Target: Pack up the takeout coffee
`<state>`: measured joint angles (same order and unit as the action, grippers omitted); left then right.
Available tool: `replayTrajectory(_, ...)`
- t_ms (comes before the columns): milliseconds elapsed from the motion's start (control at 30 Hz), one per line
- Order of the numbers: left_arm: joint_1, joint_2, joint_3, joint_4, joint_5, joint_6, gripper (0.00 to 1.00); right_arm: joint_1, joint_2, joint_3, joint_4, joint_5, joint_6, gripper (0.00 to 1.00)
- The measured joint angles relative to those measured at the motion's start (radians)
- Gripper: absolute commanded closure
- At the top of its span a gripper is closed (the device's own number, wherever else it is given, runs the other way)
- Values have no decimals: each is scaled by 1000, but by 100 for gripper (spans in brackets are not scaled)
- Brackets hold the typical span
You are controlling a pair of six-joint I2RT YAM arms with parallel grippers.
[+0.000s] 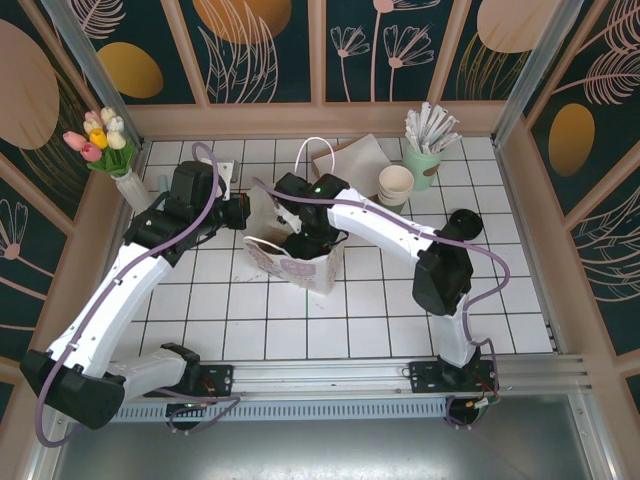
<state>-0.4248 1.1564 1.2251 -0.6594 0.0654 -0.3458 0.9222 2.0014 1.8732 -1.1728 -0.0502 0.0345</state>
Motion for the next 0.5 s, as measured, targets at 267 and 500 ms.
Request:
replayTrajectory(267,0,2,6,-5,-3,0,100,3,-2,32,-7,0,-4,1)
replayTrajectory(500,0,22,23,-11,-17,0,100,3,-23,51,-7,1,-7,1)
